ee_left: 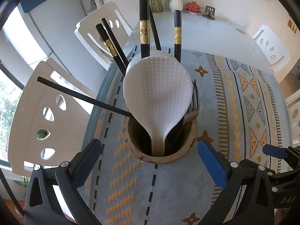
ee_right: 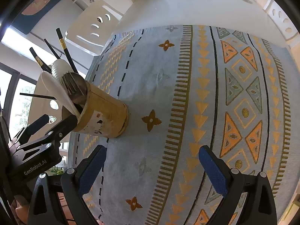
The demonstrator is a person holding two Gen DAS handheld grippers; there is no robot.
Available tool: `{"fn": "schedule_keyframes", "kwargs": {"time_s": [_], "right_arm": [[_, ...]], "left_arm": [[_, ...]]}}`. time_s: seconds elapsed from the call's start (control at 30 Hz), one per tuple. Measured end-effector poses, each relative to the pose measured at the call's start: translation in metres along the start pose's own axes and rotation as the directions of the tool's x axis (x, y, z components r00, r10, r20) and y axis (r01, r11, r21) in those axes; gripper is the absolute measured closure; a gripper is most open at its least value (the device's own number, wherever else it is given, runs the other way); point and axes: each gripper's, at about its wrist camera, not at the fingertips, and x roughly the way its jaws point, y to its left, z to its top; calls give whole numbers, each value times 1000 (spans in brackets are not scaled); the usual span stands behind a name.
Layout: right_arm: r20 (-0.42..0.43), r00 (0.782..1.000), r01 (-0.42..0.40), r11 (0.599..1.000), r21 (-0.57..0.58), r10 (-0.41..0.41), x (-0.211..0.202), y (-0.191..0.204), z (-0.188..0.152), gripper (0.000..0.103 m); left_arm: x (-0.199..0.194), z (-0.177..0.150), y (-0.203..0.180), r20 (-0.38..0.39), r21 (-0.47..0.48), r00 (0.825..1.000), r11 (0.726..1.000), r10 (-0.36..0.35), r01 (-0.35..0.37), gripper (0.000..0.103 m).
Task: Organize utensils
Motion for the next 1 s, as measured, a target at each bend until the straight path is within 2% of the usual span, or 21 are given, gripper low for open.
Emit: {"fn": "schedule_keyframes", "kwargs": {"time_s": [0.6, 1.0], "right_arm": [[-12, 1000, -2, 1000, 0, 2, 6, -2, 0, 5], [-14, 1000, -6, 1000, -4, 6, 9, 0, -1, 5]], "left_arm": [[11, -2, 4, -44, -12, 999, 1000, 23, -24, 0], [10, -4, 5, -38, -28, 999, 999, 25, -26, 0]]}}
